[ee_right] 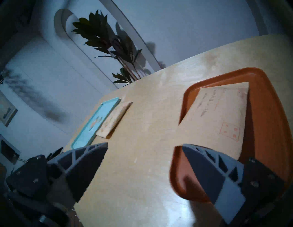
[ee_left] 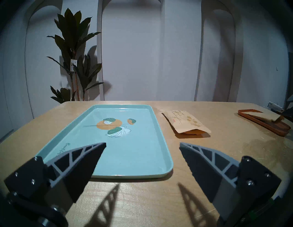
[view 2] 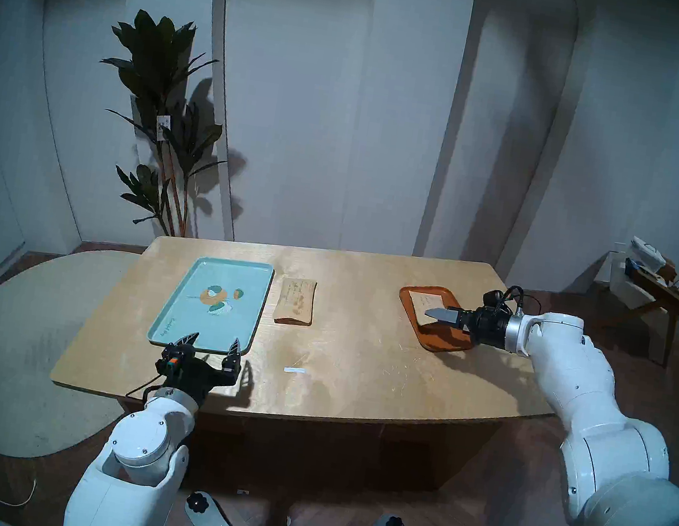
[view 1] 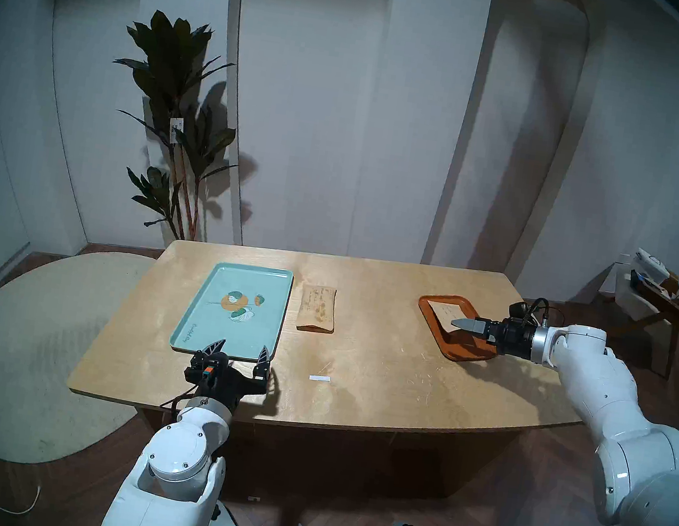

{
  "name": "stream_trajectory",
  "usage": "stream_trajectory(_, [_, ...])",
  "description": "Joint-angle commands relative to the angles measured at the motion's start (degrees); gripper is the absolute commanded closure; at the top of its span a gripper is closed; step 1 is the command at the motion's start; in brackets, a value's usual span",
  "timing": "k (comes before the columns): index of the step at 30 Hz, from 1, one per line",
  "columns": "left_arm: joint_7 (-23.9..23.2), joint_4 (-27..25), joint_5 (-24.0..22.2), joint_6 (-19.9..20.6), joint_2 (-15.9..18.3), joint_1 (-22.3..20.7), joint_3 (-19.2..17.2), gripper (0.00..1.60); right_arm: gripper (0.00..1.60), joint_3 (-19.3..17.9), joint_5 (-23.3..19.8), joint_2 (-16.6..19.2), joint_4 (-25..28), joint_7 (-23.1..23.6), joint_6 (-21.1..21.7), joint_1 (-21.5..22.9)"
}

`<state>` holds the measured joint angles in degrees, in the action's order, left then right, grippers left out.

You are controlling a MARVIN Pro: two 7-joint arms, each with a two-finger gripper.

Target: Sort the mail into the trays, one tray per recipient

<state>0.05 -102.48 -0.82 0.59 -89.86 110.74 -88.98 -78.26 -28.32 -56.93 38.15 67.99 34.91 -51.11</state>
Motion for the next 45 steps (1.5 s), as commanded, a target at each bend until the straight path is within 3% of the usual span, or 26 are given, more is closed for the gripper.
stream_trajectory(1, [0.07, -1.10, 0.08, -0.29, -0.01, -0.38, -0.01, 0.00, 0.00, -1.24, -1.48, 1.68, 6.75, 1.08, 3.12, -3.12])
stream_trajectory(7, [0.08, -1.14, 0.09, -0.29, -0.01, -0.36, -0.01, 0.00, 0.00, -3.81, -2.54, 3.01, 11.40, -2.22, 5.94, -5.85])
stream_trajectory(11, [0.08, -1.11, 0.08, -0.29, -0.01, -0.37, -0.01, 0.00, 0.00, -4.58, -3.13, 1.89, 14.72, -3.67, 6.29, -7.18])
stream_trajectory(24, [0.03, -0.77, 0.03, -0.28, 0.00, -0.51, -0.02, 0.00, 0.00, -4.21, -3.18, -4.13, 23.83, -6.77, 1.42, -9.06])
stream_trajectory(36, [0.01, -0.63, 0.01, -0.31, 0.00, -0.58, -0.02, 0.00, 0.00, -8.38, -2.92, -7.51, 33.24, -17.91, -2.81, -10.85])
stream_trajectory(45, [0.02, -0.67, 0.02, -0.35, 0.00, -0.58, -0.02, 0.00, 0.00, -14.57, -1.50, -8.58, 40.53, -28.57, -5.89, -15.00])
